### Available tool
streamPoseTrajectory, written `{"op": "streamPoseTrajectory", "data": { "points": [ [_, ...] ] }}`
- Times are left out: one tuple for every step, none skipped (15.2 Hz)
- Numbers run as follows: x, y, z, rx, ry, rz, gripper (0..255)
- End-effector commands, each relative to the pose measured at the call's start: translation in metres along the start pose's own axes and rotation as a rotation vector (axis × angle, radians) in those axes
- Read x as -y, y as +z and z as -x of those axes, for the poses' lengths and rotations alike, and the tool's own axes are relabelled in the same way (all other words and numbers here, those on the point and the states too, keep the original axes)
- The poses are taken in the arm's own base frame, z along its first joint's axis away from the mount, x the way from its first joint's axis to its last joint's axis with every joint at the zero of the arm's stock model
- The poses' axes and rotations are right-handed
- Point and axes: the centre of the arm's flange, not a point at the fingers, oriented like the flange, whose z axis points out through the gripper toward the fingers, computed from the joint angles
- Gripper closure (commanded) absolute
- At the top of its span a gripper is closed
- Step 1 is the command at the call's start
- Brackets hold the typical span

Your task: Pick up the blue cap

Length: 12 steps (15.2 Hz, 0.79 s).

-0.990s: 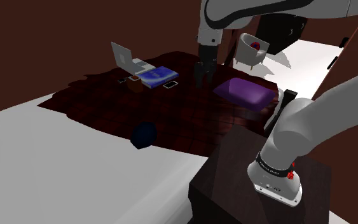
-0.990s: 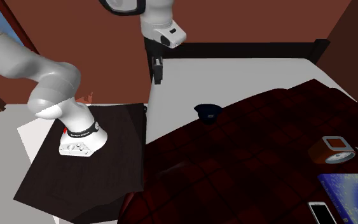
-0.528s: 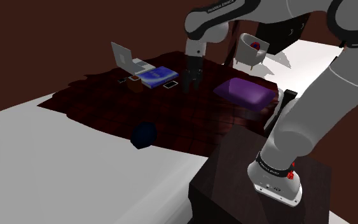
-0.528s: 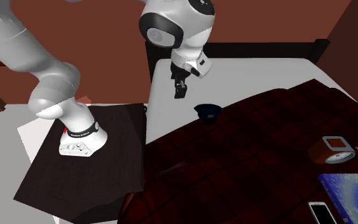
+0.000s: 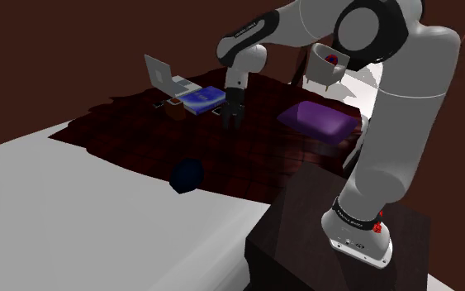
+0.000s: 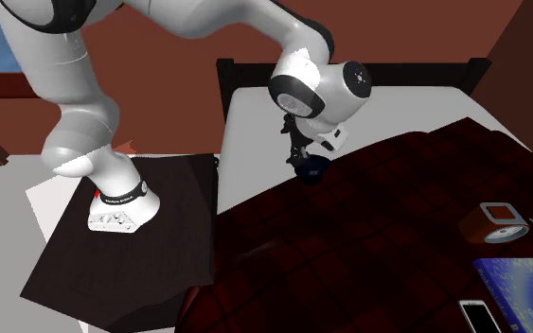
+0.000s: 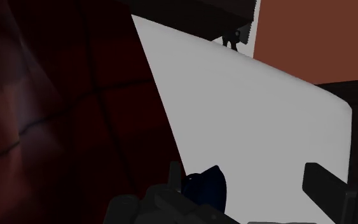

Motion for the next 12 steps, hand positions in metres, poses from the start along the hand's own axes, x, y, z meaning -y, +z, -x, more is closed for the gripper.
{"op": "streamPoseTrajectory", "data": {
  "points": [
    [-0.013, 0.017, -0.022, 0.017, -0.011, -0.046, 0],
    [-0.019, 0.024, -0.034, 0.026, -0.016, -0.068, 0],
    [-0.025, 0.032, -0.046, 0.035, -0.022, -0.089, 0],
    [-0.031, 0.041, -0.058, 0.044, -0.027, -0.111, 0],
    [-0.037, 0.049, -0.069, 0.053, -0.032, -0.133, 0],
    [-0.042, 0.058, -0.081, 0.061, -0.037, -0.154, 0],
    [-0.047, 0.066, -0.093, 0.07, -0.042, -0.176, 0],
    [-0.052, 0.075, -0.104, 0.079, -0.048, -0.198, 0],
    [-0.056, 0.085, -0.116, 0.088, -0.053, -0.22, 0],
    [-0.06, 0.094, -0.128, 0.097, -0.058, -0.241, 0],
    [-0.064, 0.104, -0.139, 0.106, -0.063, -0.263, 0],
    [-0.068, 0.114, -0.15, 0.114, -0.068, -0.285, 0]
  ]
}}
